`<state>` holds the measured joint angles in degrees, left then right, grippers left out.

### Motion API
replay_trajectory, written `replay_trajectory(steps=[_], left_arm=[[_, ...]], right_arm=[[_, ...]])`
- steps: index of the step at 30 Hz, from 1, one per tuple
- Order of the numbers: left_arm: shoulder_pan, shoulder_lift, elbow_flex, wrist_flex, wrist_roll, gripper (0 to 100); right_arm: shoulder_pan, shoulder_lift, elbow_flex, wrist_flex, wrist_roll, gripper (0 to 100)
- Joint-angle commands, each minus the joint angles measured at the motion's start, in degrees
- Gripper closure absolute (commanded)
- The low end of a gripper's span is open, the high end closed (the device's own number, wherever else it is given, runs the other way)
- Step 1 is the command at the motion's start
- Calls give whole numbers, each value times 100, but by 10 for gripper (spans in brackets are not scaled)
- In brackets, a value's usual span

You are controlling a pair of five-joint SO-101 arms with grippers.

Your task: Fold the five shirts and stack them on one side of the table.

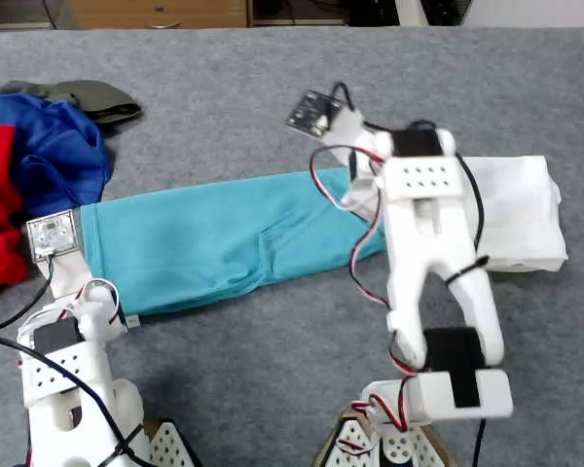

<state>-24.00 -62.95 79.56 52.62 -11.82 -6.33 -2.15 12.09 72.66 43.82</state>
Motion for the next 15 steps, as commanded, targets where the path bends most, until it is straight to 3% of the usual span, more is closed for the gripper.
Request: replay_trajectory(steps=[1, 9, 15], left_arm=[[35, -31, -536, 457, -18, 979], [62, -22, -1134, 905, -70, 979], [44, -22, -1521, 1257, -255, 979]], right_arm=[[101, -470, 875, -905, -149, 996], [-119, 277, 2484, -3235, -484, 996], [-84, 382, 1877, -2576, -659, 996]])
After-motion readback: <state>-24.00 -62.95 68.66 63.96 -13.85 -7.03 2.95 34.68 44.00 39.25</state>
